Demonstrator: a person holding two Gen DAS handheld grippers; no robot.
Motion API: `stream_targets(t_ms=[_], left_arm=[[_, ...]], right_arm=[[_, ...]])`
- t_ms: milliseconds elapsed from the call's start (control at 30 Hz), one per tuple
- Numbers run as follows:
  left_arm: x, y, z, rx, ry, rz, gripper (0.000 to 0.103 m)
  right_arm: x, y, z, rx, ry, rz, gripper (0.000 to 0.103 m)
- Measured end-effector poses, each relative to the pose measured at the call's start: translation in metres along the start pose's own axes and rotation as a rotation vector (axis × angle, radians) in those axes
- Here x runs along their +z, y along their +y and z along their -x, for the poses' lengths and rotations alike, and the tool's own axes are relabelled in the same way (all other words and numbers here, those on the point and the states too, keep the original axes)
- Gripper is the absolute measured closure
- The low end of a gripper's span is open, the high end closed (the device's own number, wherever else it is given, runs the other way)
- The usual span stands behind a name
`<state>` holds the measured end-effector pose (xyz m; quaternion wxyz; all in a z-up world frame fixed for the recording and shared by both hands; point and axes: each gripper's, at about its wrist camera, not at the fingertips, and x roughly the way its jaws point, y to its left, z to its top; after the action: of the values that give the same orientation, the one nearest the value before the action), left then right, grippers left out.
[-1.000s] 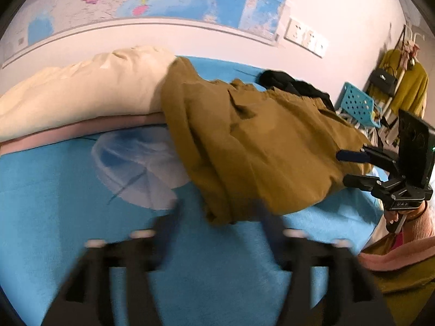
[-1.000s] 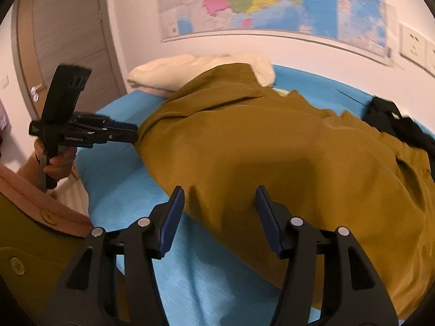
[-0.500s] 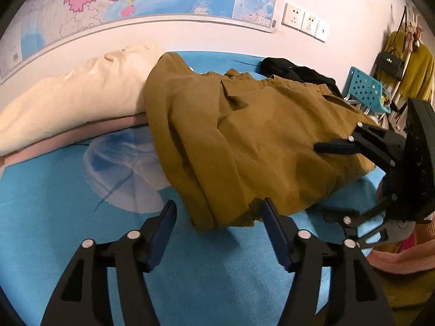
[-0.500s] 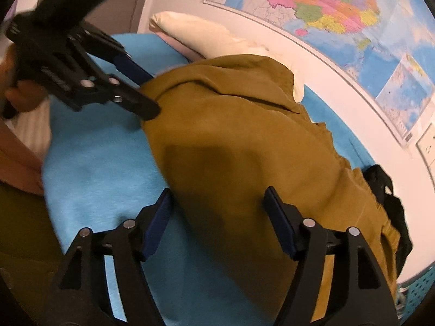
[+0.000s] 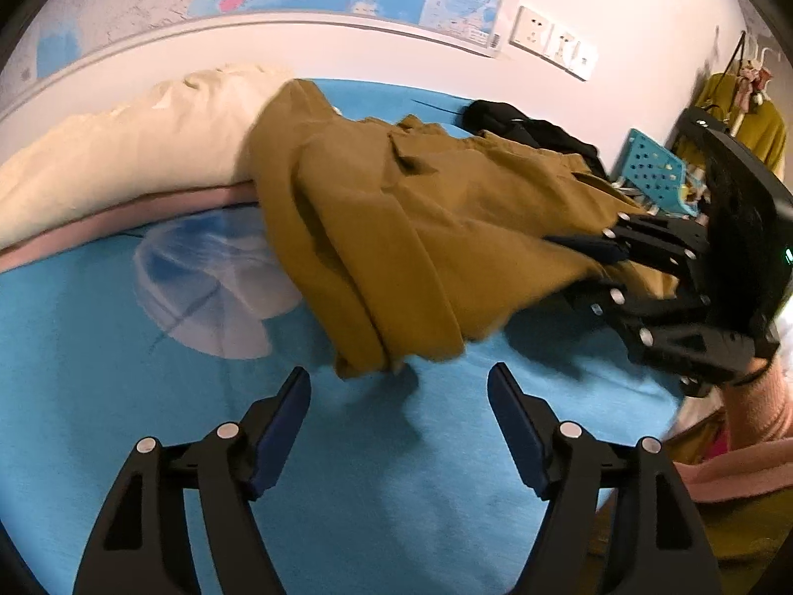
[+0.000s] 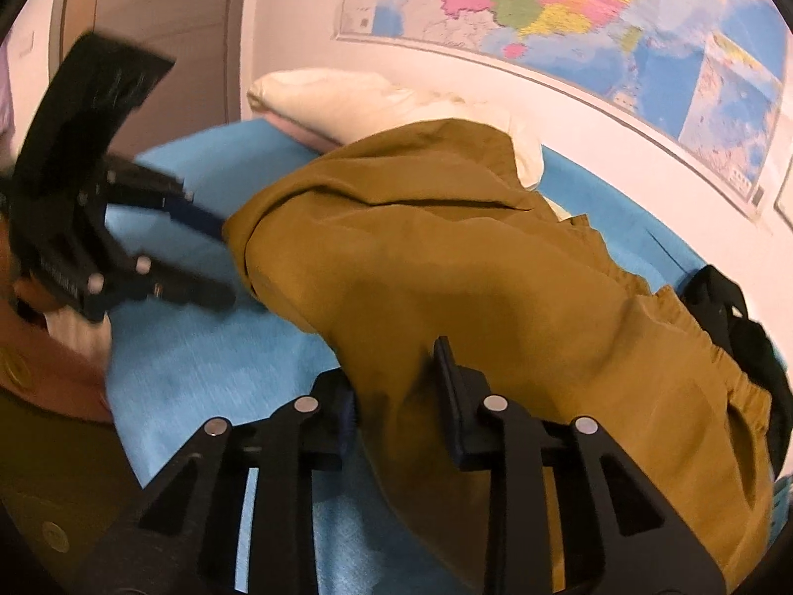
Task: Fold large clothes
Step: 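Lift the folded jacket with both grippers and raise it off the sheet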
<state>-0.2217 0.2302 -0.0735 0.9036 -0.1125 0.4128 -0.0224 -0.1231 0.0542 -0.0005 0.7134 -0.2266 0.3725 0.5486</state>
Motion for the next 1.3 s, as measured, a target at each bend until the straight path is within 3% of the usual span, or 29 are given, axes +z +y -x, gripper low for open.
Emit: stream_targets(t_ms=[167, 300, 400, 533, 633, 767, 867, 933, 1100, 1200, 1267, 1300], left_arm=[[0.002, -0.007, -0.007, -0.151, 0.010, 0.049, 0.030], [0.022, -0.001, -0.021, -0.332, -0.009, 0.198, 0.026], [0.033, 0.009, -0.037, -0.417, -0.013, 0.320, 0.026], [0.038, 0.016, -0.053, -0.486, -0.030, 0.428, 0.023], [0.040, 0.016, -0.062, -0.527, -0.041, 0.475, 0.021], [0.040, 0.010, -0.059, -0.549, -0.089, 0.475, 0.014], [0.034, 0.018, -0.053, -0.612, -0.130, 0.514, 0.010], [0.034, 0.016, -0.052, -0.595, -0.130, 0.509, 0.012], [0.051, -0.003, -0.062, -0.445, -0.073, 0.460, 0.013], [0.062, -0.013, -0.073, -0.299, -0.034, 0.428, 0.023], [0.068, -0.020, -0.076, -0.264, -0.042, 0.403, 0.024], [0.069, -0.021, -0.078, -0.248, -0.041, 0.400, 0.030]], right_arm=[[0.006, -0.014, 0.006, 0.032, -0.039, -0.087, 0.079], [0.004, -0.013, 0.006, 0.037, -0.043, -0.092, 0.079], [0.003, -0.015, 0.007, 0.051, -0.050, -0.111, 0.079], [0.001, -0.018, 0.008, 0.067, -0.062, -0.137, 0.078], [-0.002, -0.021, 0.012, 0.102, -0.073, -0.168, 0.072], [-0.009, -0.021, 0.013, 0.106, -0.063, -0.194, 0.070], [-0.016, -0.014, 0.009, 0.081, -0.035, -0.165, 0.066], [-0.019, -0.012, 0.009, 0.075, -0.030, -0.161, 0.063], [-0.027, -0.024, 0.024, 0.156, -0.039, -0.256, 0.058], [-0.048, -0.041, 0.050, 0.274, -0.066, -0.410, 0.047], [-0.072, -0.055, 0.072, 0.316, -0.069, -0.528, 0.033], [-0.084, -0.061, 0.079, 0.317, -0.056, -0.591, 0.023]])
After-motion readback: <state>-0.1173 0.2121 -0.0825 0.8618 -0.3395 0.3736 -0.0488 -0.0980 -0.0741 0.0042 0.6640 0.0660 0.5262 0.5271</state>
